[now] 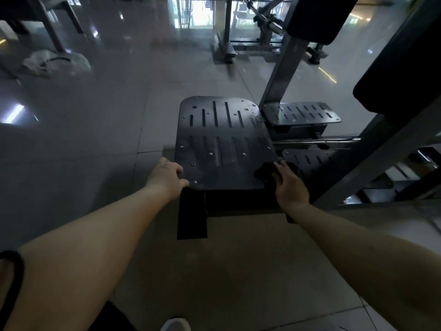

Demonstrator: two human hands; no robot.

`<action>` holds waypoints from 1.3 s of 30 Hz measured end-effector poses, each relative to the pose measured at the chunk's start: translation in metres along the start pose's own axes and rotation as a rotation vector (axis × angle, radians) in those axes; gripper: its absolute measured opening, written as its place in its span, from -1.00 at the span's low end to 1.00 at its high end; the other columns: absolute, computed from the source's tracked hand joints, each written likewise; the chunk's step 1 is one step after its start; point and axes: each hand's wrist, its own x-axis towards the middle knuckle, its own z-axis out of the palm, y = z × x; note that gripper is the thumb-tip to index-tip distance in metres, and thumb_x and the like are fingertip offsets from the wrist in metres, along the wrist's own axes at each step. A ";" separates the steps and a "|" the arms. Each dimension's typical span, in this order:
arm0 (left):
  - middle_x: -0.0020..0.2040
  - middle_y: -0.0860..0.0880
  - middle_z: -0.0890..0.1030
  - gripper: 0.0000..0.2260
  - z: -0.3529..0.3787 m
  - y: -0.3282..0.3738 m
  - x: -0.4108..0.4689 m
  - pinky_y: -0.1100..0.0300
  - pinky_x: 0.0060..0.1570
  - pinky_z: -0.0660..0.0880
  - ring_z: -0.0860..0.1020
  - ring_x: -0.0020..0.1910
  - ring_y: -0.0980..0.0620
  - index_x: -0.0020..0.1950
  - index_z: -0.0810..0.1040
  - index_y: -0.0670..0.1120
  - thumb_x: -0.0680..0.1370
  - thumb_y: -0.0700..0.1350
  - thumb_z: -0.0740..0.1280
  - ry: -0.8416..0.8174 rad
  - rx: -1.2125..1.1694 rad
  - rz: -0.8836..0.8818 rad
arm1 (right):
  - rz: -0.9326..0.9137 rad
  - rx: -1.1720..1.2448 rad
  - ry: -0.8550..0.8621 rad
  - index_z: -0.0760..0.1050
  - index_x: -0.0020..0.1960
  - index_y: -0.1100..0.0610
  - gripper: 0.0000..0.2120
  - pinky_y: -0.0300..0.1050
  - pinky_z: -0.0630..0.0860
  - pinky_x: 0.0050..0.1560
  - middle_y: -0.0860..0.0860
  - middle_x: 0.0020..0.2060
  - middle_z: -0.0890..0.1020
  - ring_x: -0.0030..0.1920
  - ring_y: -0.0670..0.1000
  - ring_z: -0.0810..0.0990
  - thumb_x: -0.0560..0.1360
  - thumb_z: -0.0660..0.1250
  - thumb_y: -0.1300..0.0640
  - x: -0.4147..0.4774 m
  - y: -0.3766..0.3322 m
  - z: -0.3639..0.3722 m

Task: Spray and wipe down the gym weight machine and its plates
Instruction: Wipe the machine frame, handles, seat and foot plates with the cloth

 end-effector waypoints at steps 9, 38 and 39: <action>0.39 -0.14 0.36 -0.63 -0.002 0.002 -0.004 -0.15 0.40 0.39 0.32 0.43 -0.18 0.37 0.52 -0.05 0.61 0.09 0.34 -0.095 0.282 0.045 | -0.235 0.159 -0.111 0.63 0.30 0.07 -0.73 0.04 0.40 0.45 0.03 0.30 0.64 0.38 0.08 0.54 0.62 0.34 0.15 -0.044 -0.112 0.034; -0.03 0.02 0.52 -0.84 -0.037 0.072 -0.125 0.17 -0.20 0.42 0.52 -0.11 0.06 0.06 0.50 -0.02 0.55 -0.06 0.43 -0.094 -0.199 0.384 | 0.572 0.755 -0.573 0.51 0.02 0.15 -0.78 -0.04 0.70 -0.18 0.12 -0.06 0.64 -0.11 0.09 0.65 0.70 0.16 0.07 -0.115 -0.161 -0.080; -0.04 0.03 0.52 -0.86 -0.036 0.069 -0.126 0.17 -0.19 0.44 0.52 -0.10 0.05 0.04 0.49 -0.01 0.55 -0.08 0.43 -0.080 -0.206 0.385 | 0.664 0.981 -0.639 0.54 0.08 0.16 -0.73 -0.01 0.70 -0.16 0.13 -0.07 0.66 -0.09 0.10 0.66 0.72 0.12 0.05 -0.120 -0.168 -0.078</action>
